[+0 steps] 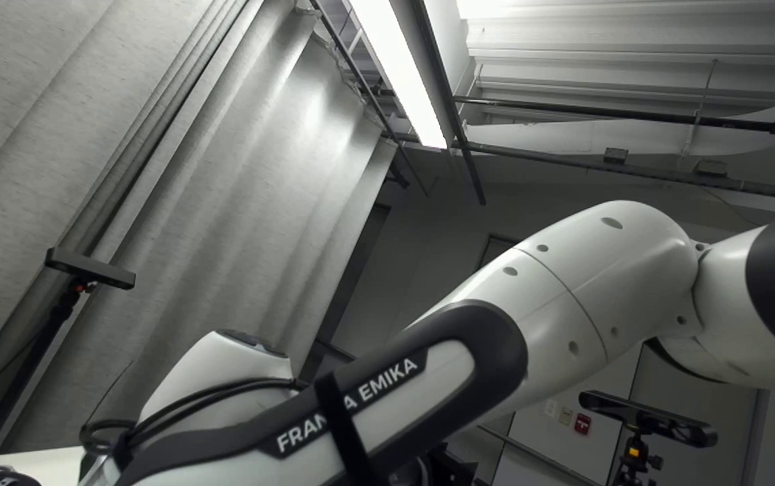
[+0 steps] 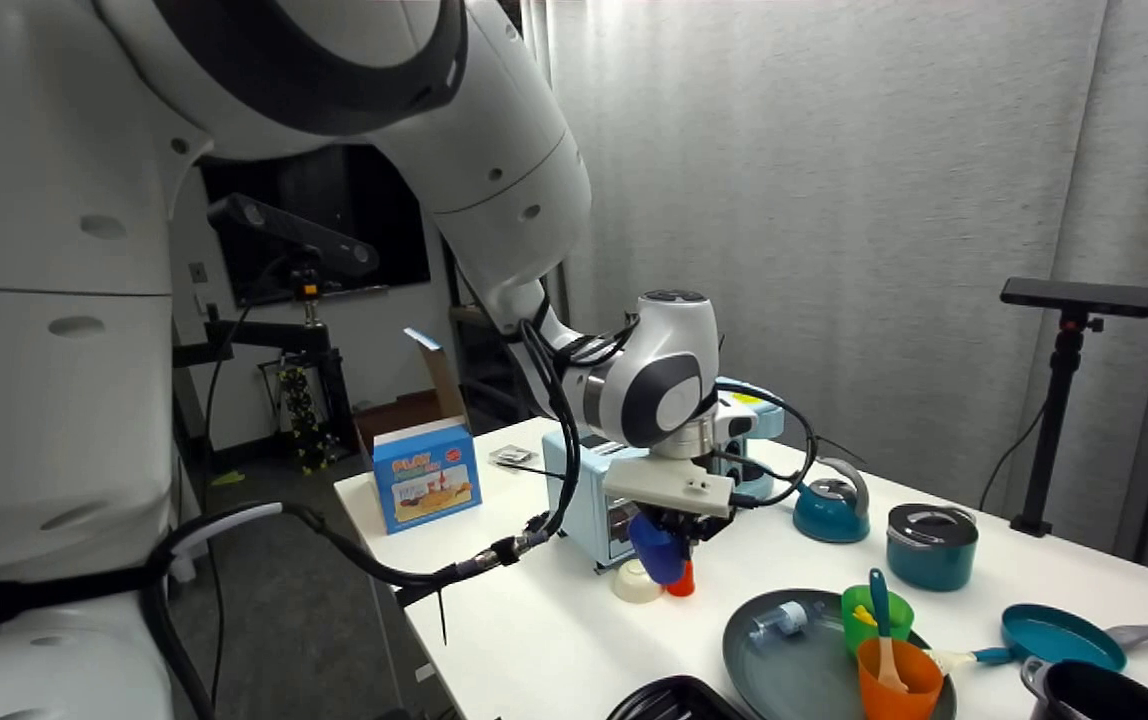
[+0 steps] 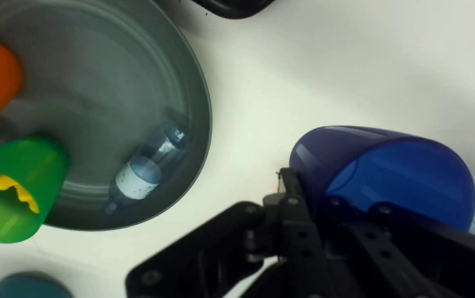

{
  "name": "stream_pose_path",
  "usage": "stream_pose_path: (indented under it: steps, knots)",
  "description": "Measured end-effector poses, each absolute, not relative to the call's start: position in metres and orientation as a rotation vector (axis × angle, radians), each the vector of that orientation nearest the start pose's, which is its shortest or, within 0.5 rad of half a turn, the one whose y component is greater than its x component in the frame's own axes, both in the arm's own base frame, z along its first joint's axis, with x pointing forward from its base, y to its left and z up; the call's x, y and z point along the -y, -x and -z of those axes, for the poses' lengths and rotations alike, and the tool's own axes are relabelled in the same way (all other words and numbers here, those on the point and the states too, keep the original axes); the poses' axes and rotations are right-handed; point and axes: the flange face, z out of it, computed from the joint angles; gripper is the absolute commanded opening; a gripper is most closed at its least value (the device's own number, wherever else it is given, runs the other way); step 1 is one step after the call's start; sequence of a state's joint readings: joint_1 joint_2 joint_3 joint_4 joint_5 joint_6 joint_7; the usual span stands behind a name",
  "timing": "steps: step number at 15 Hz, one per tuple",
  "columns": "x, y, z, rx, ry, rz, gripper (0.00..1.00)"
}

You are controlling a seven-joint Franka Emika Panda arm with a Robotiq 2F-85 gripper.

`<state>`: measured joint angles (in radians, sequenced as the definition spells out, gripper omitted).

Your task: Put the blue cup on the grey tray

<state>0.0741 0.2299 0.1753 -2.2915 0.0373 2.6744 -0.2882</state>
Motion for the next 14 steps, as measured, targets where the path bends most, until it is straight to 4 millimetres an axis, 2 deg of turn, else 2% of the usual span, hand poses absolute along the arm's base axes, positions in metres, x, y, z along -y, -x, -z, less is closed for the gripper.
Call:
stream_pose_path:
  steps: [7,11,14]
  knots:
    - [-0.098,-0.562,-0.303,0.517,2.972,0.371,0.01]
    - [-0.065,-0.578,-0.318,0.402,2.981,0.429,0.01]
    - [-0.036,-0.583,-0.321,0.328,3.001,0.444,0.01]
